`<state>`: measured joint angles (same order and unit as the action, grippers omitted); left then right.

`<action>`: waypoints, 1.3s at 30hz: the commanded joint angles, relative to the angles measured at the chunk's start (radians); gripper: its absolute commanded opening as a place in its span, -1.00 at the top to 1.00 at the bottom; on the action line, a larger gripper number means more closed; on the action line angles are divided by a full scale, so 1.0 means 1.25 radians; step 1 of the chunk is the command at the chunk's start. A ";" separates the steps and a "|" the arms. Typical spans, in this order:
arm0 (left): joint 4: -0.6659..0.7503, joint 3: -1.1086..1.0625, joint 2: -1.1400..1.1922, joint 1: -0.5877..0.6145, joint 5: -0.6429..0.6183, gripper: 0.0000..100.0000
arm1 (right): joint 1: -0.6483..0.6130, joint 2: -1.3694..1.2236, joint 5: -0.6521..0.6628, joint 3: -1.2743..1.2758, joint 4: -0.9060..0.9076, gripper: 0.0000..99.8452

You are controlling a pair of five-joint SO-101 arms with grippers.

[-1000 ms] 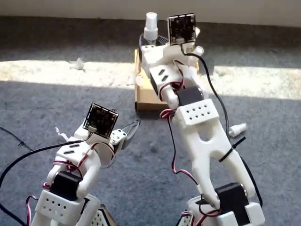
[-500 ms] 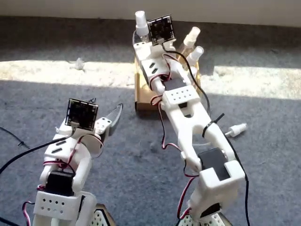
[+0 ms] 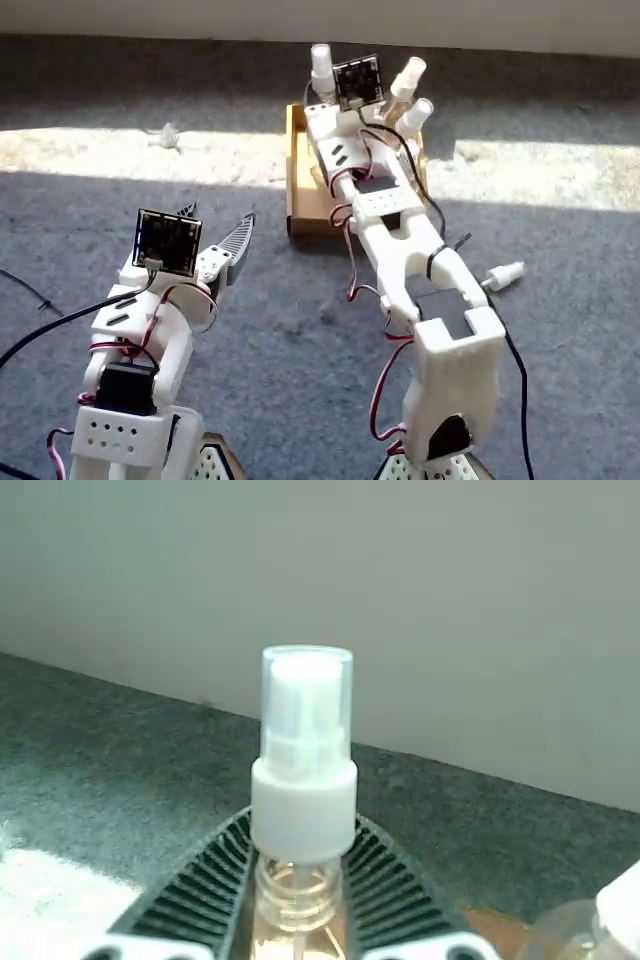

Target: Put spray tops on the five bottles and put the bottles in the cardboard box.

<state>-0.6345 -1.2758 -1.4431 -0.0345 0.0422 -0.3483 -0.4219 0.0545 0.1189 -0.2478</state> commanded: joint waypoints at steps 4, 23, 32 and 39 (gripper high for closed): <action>0.017 0.004 0.001 -0.008 0.004 0.52 | 0.006 -0.030 -0.022 -0.080 -0.018 0.99; 0.020 0.004 0.001 -0.008 0.005 0.52 | -0.007 -0.030 -0.017 -0.082 0.037 0.72; 0.020 0.004 0.001 -0.008 0.005 0.52 | -0.009 -0.029 -0.016 -0.111 0.046 0.71; 0.018 0.004 0.001 -0.008 0.005 0.52 | -0.008 -0.030 -0.016 -0.218 0.169 0.71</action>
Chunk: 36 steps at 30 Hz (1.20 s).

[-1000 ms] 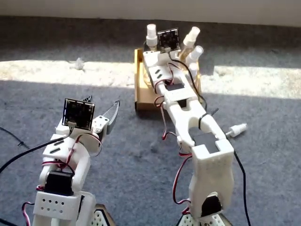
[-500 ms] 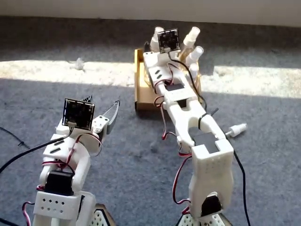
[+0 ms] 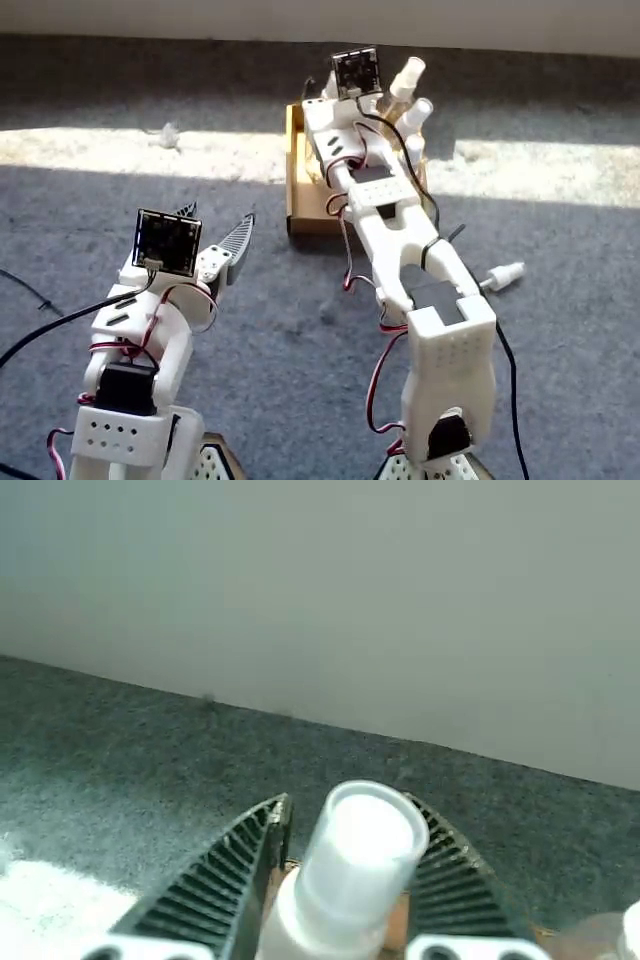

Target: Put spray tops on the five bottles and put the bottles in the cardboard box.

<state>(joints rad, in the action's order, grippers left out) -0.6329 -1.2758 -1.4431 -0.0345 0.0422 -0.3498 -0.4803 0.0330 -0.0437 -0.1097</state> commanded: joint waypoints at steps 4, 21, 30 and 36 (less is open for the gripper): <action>0.017 0.004 0.001 -0.008 0.005 0.52 | -0.007 0.017 0.000 -0.142 0.093 0.71; 0.016 0.017 0.001 0.002 0.005 0.52 | -0.013 0.017 -0.002 -0.630 0.613 0.58; -0.113 0.309 0.348 0.255 0.002 0.52 | -0.060 0.014 0.001 -0.915 1.296 0.58; -0.374 0.679 0.725 0.397 0.045 0.51 | -0.211 0.003 0.001 -0.899 1.498 0.58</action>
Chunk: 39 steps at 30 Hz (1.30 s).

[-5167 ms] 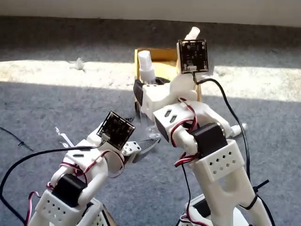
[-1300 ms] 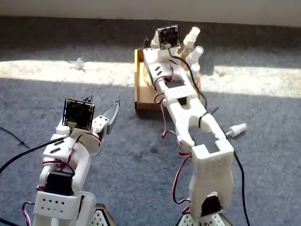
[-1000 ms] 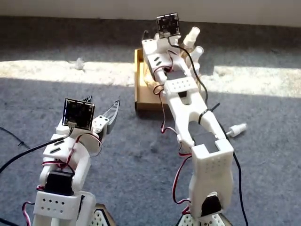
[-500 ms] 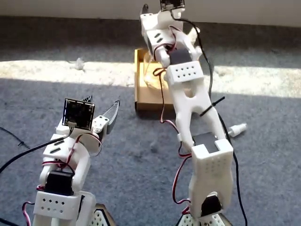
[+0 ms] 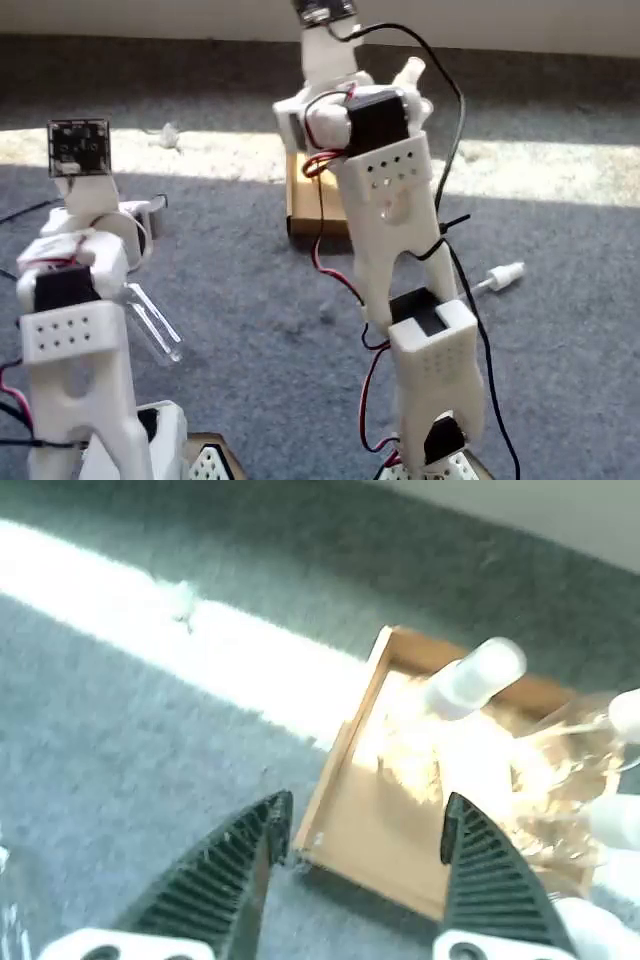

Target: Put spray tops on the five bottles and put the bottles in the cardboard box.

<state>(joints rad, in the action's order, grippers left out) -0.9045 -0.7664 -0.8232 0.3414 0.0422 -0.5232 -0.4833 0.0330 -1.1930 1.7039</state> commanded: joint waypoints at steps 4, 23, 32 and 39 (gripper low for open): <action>-0.248 0.510 0.380 0.246 0.142 0.51 | -0.171 -0.001 -0.004 0.160 0.002 0.58; -0.052 0.995 0.968 0.812 0.347 0.51 | -0.447 -0.002 -0.112 0.630 -0.497 0.58; -0.050 1.103 1.086 0.808 0.382 0.51 | -0.466 -0.003 -0.112 0.662 -0.537 0.58; -0.052 1.103 1.091 0.808 0.382 0.51 | -0.470 -0.055 -0.112 0.700 -0.754 0.58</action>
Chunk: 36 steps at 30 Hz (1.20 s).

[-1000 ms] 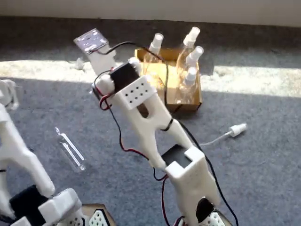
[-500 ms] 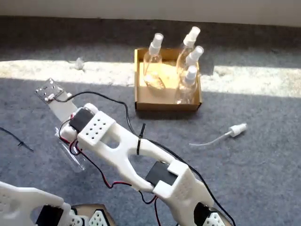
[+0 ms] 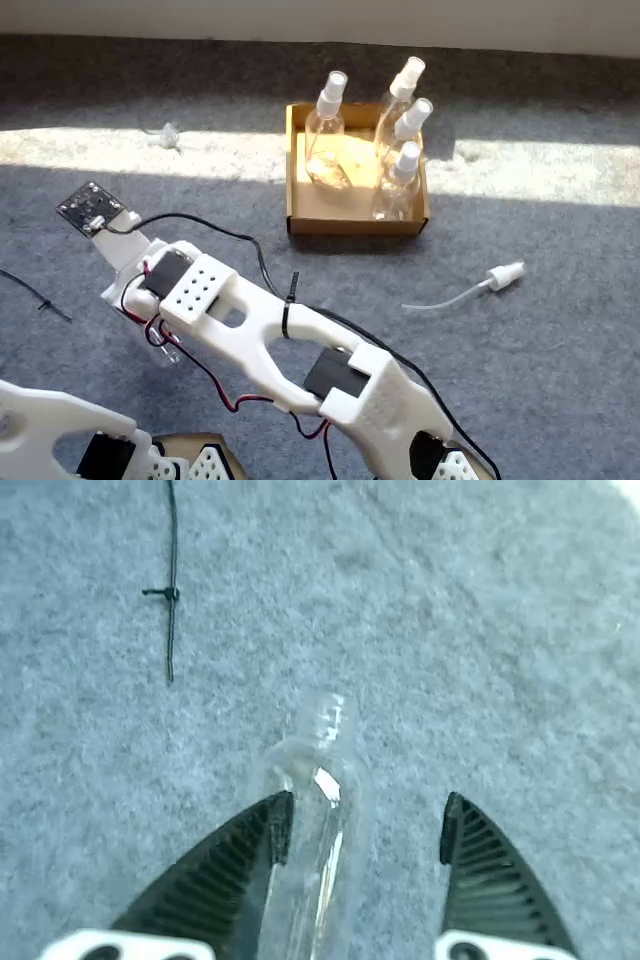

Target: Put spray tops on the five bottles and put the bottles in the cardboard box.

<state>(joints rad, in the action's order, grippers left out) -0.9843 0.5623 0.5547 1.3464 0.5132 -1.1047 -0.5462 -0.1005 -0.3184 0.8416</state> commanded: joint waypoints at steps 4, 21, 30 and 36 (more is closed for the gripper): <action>0.012 0.040 -0.014 0.004 0.005 0.51 | -0.021 -0.055 -0.004 -0.026 -0.064 0.58; 0.012 0.040 -0.017 0.004 0.006 0.51 | 0.075 -0.160 -0.004 -0.289 0.285 0.99; -0.099 0.072 -0.067 -0.006 0.006 0.51 | 0.166 -0.155 0.001 -0.926 0.742 0.99; -0.276 0.120 -0.187 -0.082 0.006 0.51 | 0.409 -0.040 0.076 -0.997 0.742 0.99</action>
<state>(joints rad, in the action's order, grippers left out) -1.2037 0.6437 0.4718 1.3341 0.5148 -0.7656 -0.7181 -0.0422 -1.5275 1.7469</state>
